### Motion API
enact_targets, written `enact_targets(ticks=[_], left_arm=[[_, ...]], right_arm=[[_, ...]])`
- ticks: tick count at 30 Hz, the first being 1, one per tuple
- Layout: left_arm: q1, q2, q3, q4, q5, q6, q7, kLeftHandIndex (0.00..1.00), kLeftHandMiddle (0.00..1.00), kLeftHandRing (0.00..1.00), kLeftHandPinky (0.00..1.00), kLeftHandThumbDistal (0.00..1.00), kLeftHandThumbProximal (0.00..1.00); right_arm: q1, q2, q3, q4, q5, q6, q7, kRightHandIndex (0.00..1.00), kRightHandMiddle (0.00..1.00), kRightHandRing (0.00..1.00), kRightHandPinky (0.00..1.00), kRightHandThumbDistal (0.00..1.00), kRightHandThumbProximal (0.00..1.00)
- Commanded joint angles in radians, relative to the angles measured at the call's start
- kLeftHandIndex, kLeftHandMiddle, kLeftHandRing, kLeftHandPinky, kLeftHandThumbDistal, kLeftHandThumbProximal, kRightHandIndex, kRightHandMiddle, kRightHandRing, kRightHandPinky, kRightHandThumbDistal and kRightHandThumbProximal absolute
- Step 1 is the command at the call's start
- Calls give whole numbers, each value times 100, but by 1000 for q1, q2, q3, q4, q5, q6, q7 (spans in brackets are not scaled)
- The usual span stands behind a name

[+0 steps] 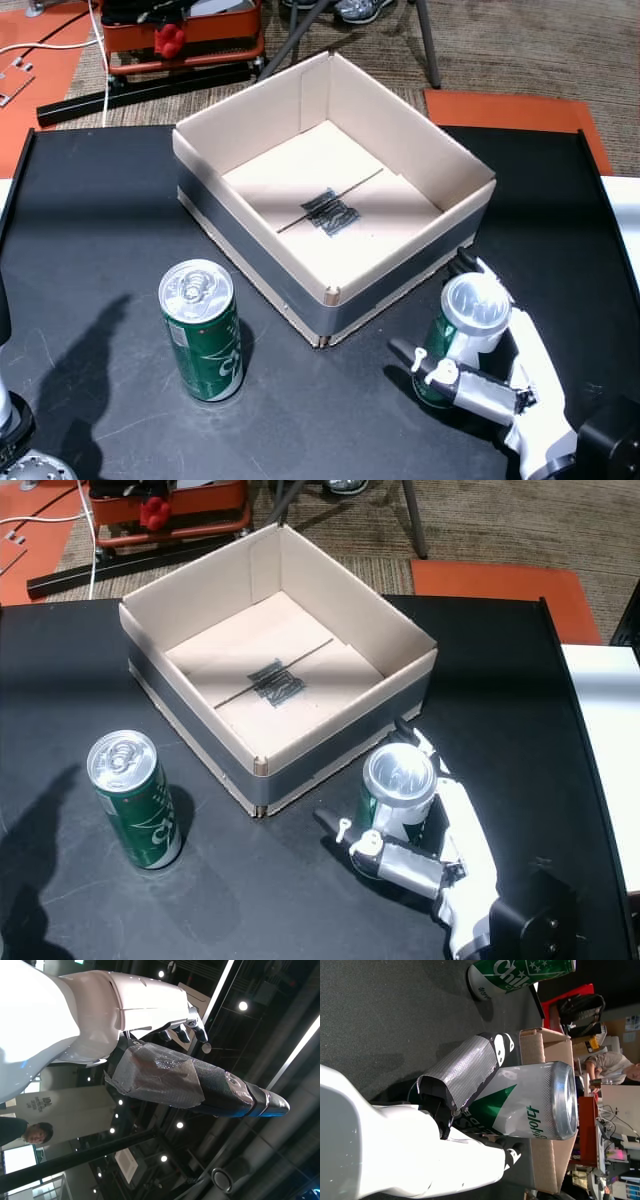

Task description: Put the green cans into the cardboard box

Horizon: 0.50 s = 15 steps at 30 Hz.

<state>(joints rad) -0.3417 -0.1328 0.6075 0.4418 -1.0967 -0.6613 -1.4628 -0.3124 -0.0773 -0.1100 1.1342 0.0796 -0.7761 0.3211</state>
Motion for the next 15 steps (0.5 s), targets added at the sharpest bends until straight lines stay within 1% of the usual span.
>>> enact_targets(ticks=[1,4,6,9,12,13,15], left_arm=[[25,-39,4,-7,0,-1,-3,95,91,89,89,100,77],[24,-40,5,-5,4,-13,-1,95,91,89,89,100,77],[25,-42,4,-7,-2,-3,1,95,91,89,89,100,75],[23,-40,5,-2,3,-12,-2,96,91,89,89,100,76],[23,-40,3,-5,3,-9,-1,96,91,89,89,100,76],[22,-41,3,-6,3,-11,-1,96,91,89,89,100,75],[20,-41,4,-3,2,-14,0,95,91,89,89,100,75]], right_arm=[[-2,-7,-8,7,1,3,0,93,100,100,100,100,59],[-3,-7,-13,7,2,7,3,93,100,100,100,100,59],[-3,-5,-16,6,2,8,4,93,100,100,100,100,59],[-5,-3,-24,7,6,6,9,92,99,98,100,100,57],[-7,2,-35,7,15,5,18,88,93,92,91,100,53],[-8,3,-38,6,18,6,21,84,90,90,88,100,52],[-8,3,-43,6,19,6,26,79,85,85,83,100,50]])
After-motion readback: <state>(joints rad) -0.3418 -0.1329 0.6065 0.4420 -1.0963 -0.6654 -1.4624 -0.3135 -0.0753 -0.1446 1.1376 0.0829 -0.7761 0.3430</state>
